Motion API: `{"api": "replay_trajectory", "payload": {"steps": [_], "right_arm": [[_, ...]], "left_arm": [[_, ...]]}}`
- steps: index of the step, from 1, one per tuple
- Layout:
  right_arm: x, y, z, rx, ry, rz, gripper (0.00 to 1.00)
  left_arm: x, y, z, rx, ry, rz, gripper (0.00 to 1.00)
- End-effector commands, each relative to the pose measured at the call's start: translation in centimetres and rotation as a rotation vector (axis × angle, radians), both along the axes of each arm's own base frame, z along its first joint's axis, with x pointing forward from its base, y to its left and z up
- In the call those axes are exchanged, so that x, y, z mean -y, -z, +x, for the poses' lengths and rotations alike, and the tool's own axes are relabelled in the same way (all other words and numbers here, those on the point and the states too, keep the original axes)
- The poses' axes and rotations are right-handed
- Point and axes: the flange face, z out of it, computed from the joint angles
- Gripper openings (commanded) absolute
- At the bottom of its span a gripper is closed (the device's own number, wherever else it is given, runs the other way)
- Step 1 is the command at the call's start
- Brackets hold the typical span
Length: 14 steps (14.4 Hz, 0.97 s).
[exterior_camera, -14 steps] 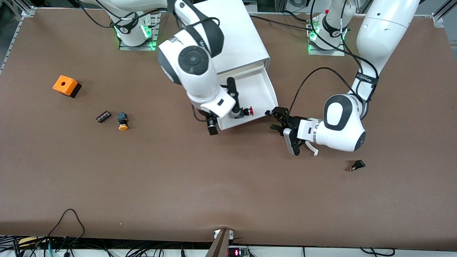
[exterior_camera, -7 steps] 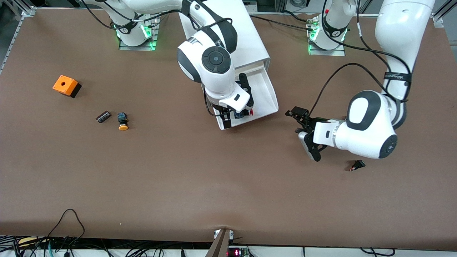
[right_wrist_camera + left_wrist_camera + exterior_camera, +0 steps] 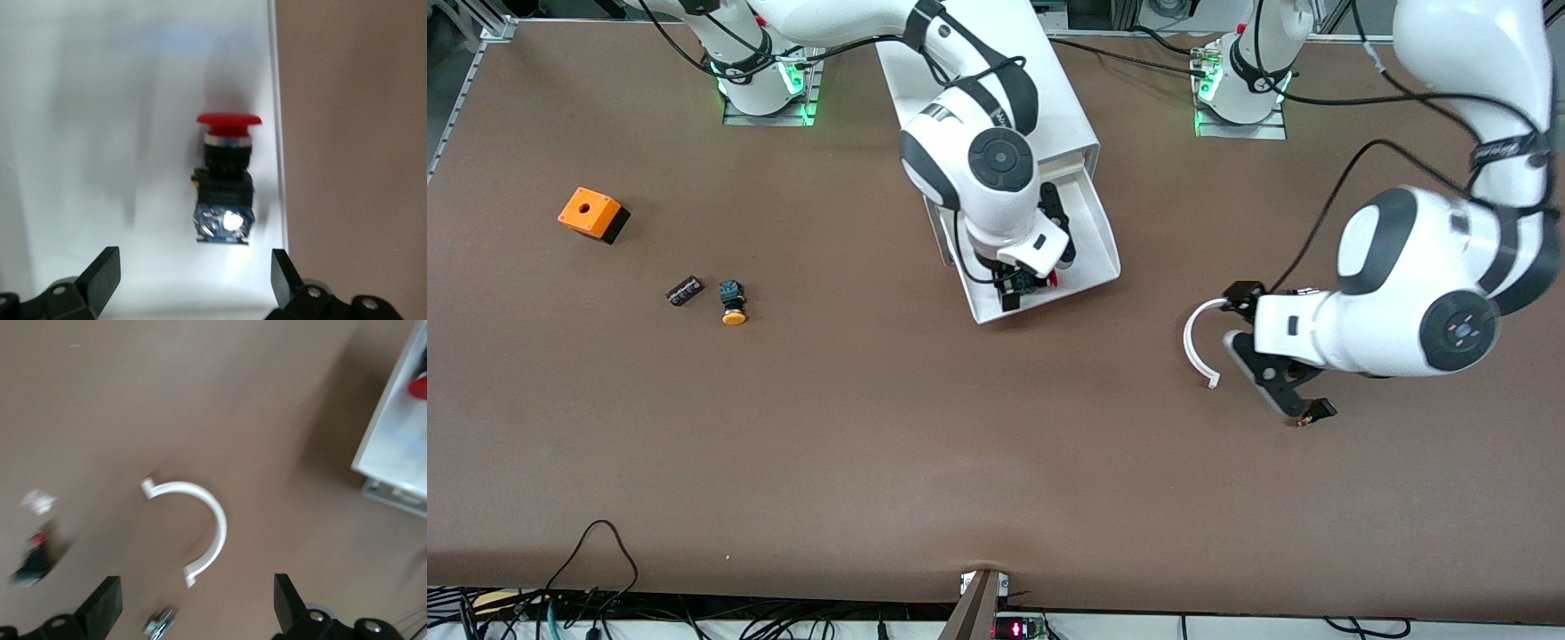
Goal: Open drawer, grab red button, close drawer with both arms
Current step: 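Release the handle and withdraw the left gripper while the right gripper holds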
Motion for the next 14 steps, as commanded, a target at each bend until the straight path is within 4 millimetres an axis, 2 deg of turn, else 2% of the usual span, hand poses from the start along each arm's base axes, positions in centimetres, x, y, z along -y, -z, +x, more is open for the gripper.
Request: {"api": "replay_trajectory", "payload": {"steps": [1,3,5,7,9,12,13,14], "right_arm": [[-0.4,0.1,0.2,0.017,0.017,0.013,1.0],[-0.8,0.6,0.4,0.029,0.019,0.033,1.0],[-1.0,1.2,0.6,0.04,0.017,0.046,1.0],[-1.1,1.9,0.7,0.04,0.018,0.05,1.0],[-1.1,1.8,0.7,0.041,0.016,0.051,1.0],[-1.2,1.3,0.7,0.044,0.018,0.057,1.0],[-1.5,1.2,0.4,0.046,0.011,0.059,1.0],[-1.8,1.2,0.0,0.046,0.004,0.059,1.0]], "left_arm": [[-1.8,-5.8,0.8,0.109,-0.002,0.132,1.0],[-2.8,-8.8,1.3,0.17,-0.026,0.131,1.0],[-4.5,-9.2,1.5,0.179,-0.099,0.142,1.0],[-4.4,-9.4,1.4,0.179,-0.248,0.164,1.0],[-4.3,-11.2,0.8,0.202,-0.389,0.182,1.0],[-4.8,-12.0,0.6,0.212,-0.48,0.189,1.0],[-5.9,-13.0,0.2,0.222,-0.585,0.191,1.0],[-6.8,-13.0,0.1,0.22,-0.695,0.192,1.0]]}}
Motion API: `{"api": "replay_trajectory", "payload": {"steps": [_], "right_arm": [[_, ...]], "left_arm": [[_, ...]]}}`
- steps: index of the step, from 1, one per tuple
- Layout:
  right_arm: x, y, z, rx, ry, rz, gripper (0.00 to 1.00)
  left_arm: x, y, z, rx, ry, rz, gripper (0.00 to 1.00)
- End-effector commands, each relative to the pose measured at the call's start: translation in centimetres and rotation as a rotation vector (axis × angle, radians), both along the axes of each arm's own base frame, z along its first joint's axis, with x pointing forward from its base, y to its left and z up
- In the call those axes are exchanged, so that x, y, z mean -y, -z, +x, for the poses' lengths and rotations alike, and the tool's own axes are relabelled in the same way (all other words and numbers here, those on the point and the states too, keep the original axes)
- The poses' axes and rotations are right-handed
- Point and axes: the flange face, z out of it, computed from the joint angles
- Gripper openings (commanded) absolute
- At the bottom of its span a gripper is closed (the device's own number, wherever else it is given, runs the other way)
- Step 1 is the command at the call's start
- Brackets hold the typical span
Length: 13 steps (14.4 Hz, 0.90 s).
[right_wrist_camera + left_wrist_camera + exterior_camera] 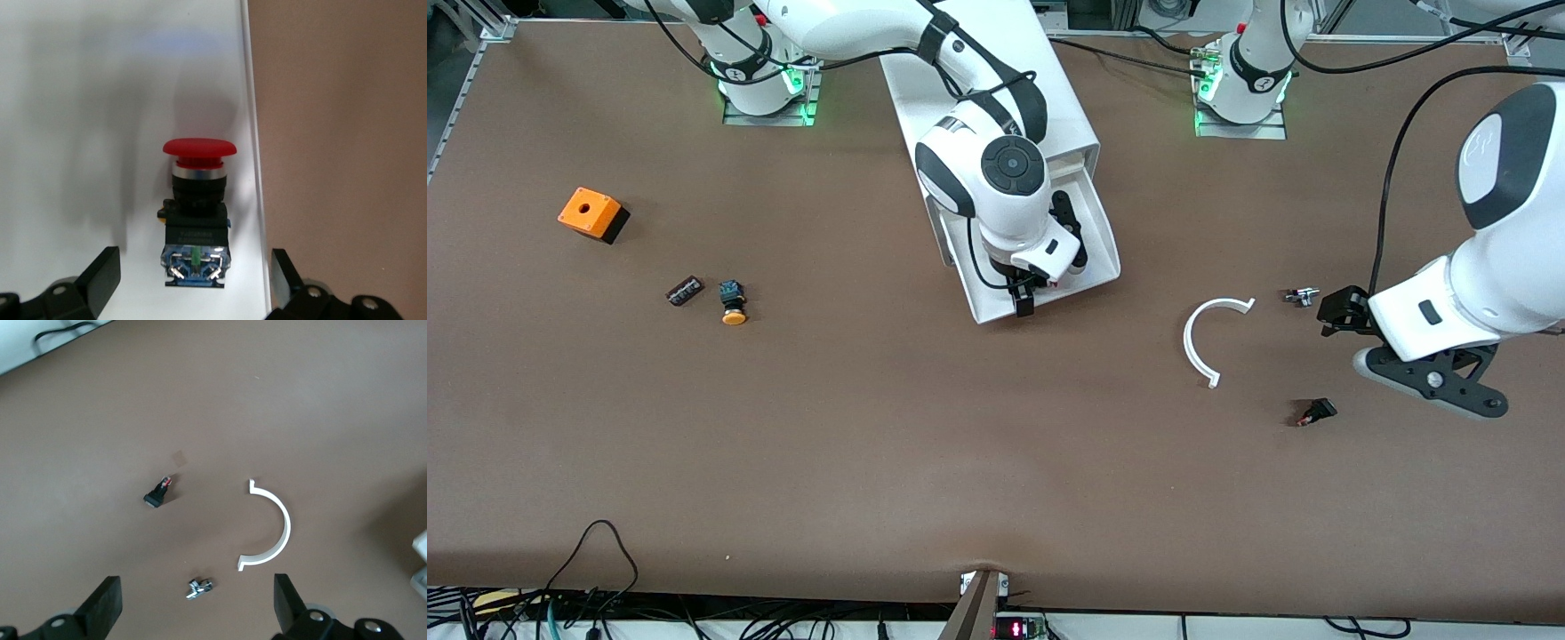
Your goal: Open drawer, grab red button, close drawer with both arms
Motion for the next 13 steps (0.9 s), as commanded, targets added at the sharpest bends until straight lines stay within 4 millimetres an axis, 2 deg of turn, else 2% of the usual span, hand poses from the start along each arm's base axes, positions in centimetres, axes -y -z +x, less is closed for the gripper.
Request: {"api": "replay_trajectory", "payload": {"steps": [1,3,4,5,7,9,13], "right_arm": [[-1.1,-0.7,-0.8,0.005,-0.002,0.018,1.0],[-1.4,-0.7,-1.1,0.004,-0.009,0.017,1.0],[-1.7,-0.7,-1.5,0.004,-0.013,0.017,1.0],[-1.9,-0.7,-1.8,0.004,-0.016,0.019,1.0],[-2.0,-0.5,-1.7,0.005,0.018,0.019,1.0],[-1.9,-0.1,-1.6,0.009,0.027,0.021,1.0],[-1.5,0.8,-1.1,0.005,0.035,0.007,1.0]], "left_arm": [[-1.8,-1.4,-1.2,0.019,-0.197,0.0,1.0],[-1.9,-1.4,-3.3,0.047,-0.201,0.011,1.0],[-2.4,-1.2,-5.0,0.078,-0.209,0.014,1.0],[-2.1,-1.0,-7.0,0.102,-0.21,0.0,1.0],[-3.4,-0.5,-9.8,0.096,-0.257,-0.057,1.0],[-3.5,-0.3,-10.5,0.084,-0.264,-0.069,1.0],[-3.6,-0.6,-10.4,0.074,-0.256,-0.07,1.0]]}}
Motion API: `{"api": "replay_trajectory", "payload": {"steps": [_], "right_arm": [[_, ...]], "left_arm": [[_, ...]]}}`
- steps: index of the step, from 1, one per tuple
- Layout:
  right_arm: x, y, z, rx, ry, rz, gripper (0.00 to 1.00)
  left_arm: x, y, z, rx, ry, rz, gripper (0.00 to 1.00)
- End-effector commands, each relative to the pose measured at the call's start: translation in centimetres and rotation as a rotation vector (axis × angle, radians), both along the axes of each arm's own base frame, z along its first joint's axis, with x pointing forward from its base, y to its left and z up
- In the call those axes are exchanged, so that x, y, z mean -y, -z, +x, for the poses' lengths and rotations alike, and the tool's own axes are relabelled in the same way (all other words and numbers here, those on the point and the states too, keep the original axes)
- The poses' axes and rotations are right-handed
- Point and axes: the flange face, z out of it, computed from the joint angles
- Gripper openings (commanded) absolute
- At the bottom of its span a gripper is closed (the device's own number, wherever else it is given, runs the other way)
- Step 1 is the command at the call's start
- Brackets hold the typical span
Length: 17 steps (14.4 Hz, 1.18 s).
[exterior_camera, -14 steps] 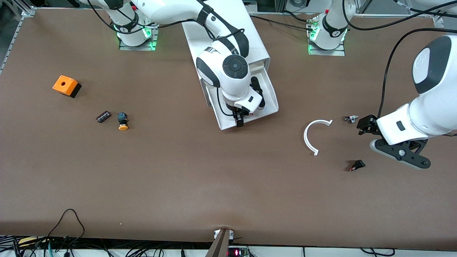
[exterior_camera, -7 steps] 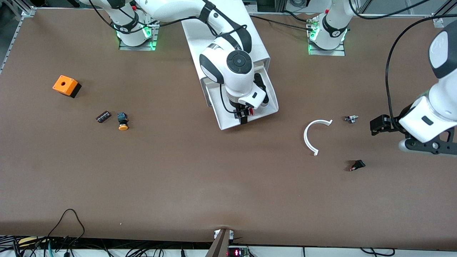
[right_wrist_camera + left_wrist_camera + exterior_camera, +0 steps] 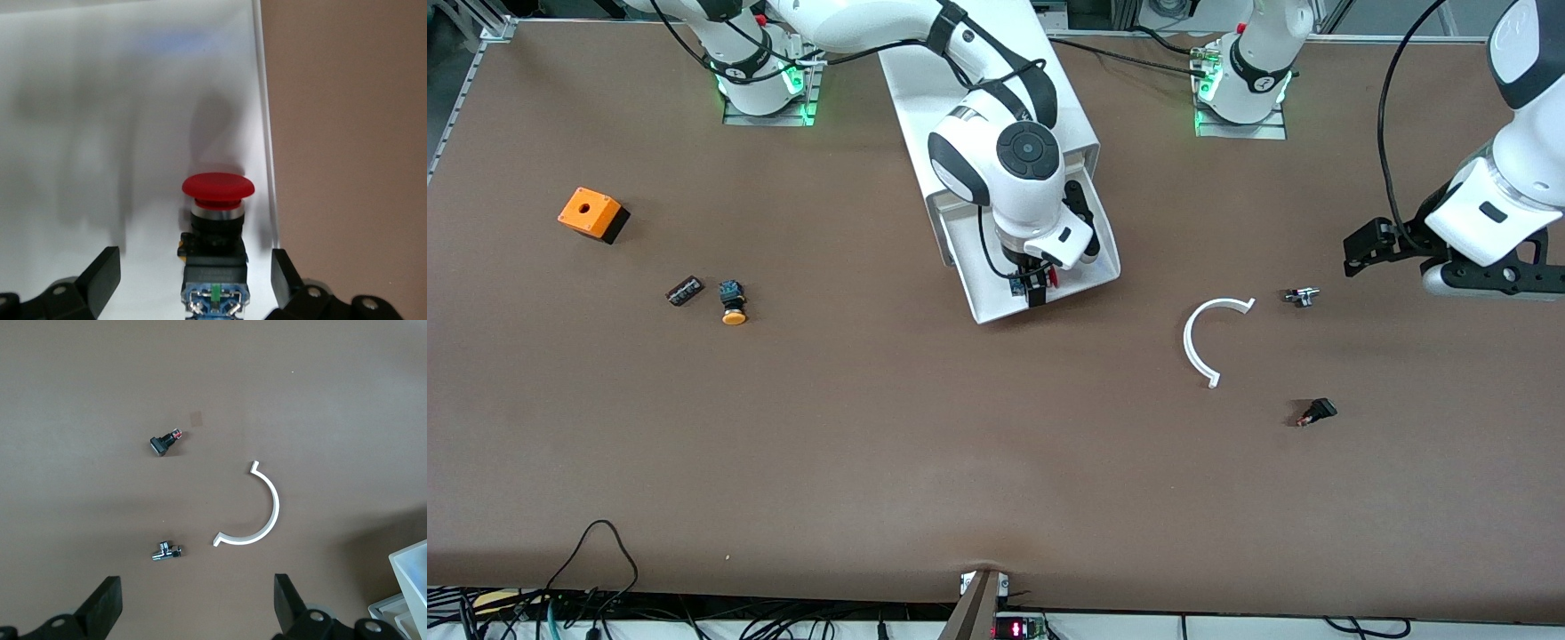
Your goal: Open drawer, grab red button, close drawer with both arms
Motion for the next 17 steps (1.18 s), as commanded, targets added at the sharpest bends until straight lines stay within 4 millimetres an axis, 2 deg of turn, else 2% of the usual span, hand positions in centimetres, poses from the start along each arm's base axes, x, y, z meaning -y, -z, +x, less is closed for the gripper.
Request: {"api": "replay_trajectory", "payload": {"steps": [1,5,9,10,16,17], "right_arm": [[-0.02,0.73,0.29,-0.001,0.022,0.004,1.0],[0.06,0.85,0.37,-0.002,0.028,0.003,0.98],[0.38,0.76,0.69,-0.005,0.051,0.003,0.71],[0.55,0.69,0.81,-0.006,0.054,0.0,0.53],[0.68,0.11,0.86,-0.006,0.055,-0.001,0.51],[0.66,-0.08,0.88,-0.004,0.055,0.002,0.48]], "left_arm": [[-0.02,0.02,-0.48,0.001,0.001,-0.013,1.0],[0.23,-0.38,-0.36,0.003,0.005,-0.014,1.0],[0.14,-0.36,-0.37,0.001,0.004,-0.014,1.0],[0.14,-0.36,-0.37,0.001,0.004,-0.014,1.0],[0.23,-0.36,-0.38,0.001,0.005,-0.014,1.0],[0.23,-0.36,-0.38,0.001,0.005,-0.014,1.0]]}}
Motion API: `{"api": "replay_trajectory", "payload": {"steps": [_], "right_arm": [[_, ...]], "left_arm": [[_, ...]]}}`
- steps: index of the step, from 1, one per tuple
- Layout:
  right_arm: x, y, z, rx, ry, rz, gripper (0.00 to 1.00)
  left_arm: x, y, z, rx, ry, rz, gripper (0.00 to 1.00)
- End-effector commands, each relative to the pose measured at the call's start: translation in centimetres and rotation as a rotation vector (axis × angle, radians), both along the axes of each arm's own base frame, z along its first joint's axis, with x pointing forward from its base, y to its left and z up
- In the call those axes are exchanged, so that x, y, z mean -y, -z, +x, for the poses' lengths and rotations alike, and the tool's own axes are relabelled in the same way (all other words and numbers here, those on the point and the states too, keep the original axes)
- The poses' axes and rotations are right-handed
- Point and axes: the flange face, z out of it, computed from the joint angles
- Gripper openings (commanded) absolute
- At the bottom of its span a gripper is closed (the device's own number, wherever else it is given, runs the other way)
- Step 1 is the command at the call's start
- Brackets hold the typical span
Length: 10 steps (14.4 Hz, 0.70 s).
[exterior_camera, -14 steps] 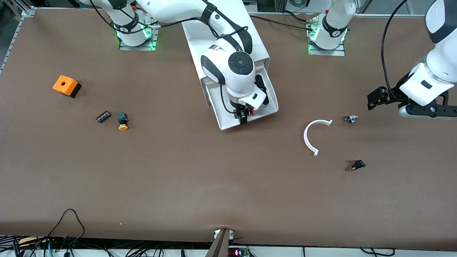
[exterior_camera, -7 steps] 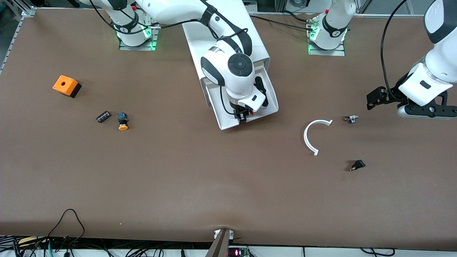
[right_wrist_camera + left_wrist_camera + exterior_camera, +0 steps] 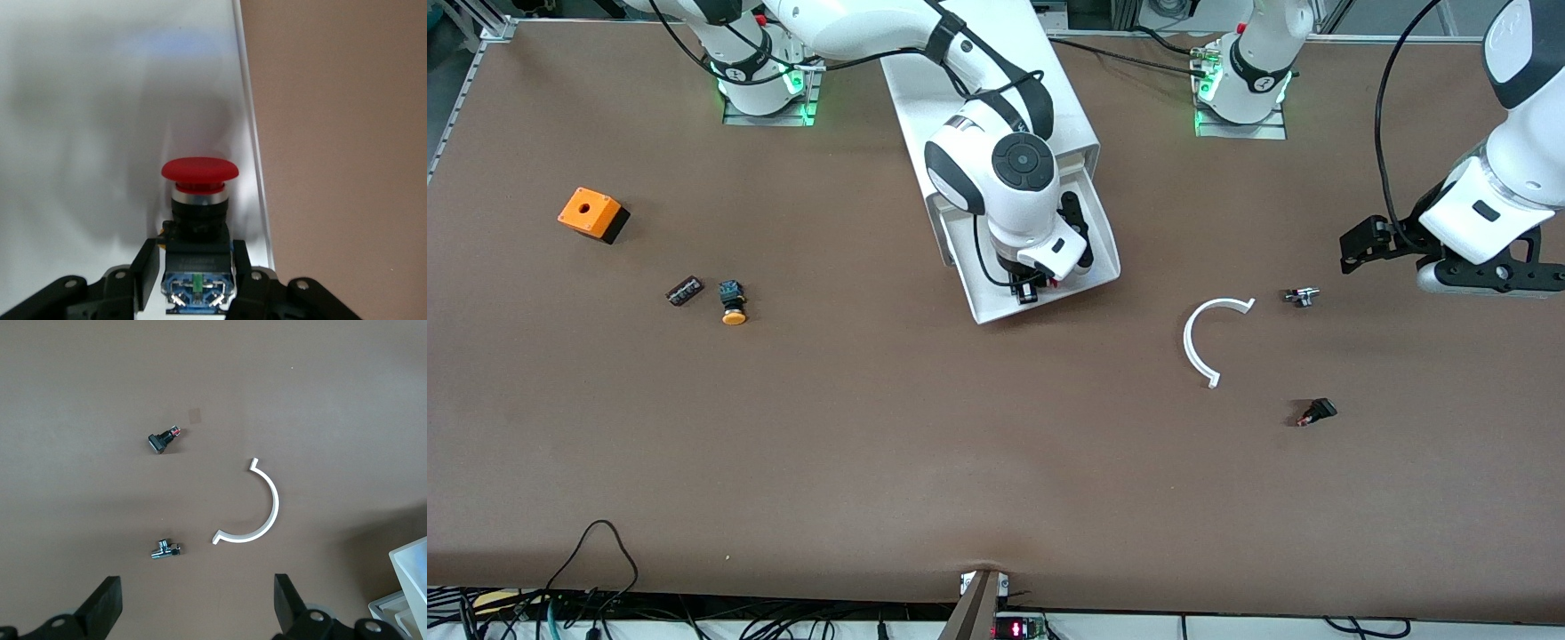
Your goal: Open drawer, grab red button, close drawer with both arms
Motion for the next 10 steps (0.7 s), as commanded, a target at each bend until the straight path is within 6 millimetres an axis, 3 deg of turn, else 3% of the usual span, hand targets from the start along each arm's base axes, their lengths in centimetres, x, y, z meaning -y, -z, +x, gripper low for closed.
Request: {"api": "replay_trajectory", "payload": {"steps": [1,7,10], "right_arm": [[0.1,-0.6,0.1,-0.01,0.013,0.005,0.46],[0.0,-1.1,-0.2,-0.013,0.01,0.001,0.37],[0.3,-3.2,-0.3,-0.012,0.011,0.005,0.37]], "left_arm": [[0.1,-0.6,-0.3,0.007,0.003,-0.015,1.0],[0.1,-0.5,-0.3,0.004,0.003,-0.015,1.0],[0.1,-0.5,-0.3,0.004,0.003,-0.015,1.0]]}}
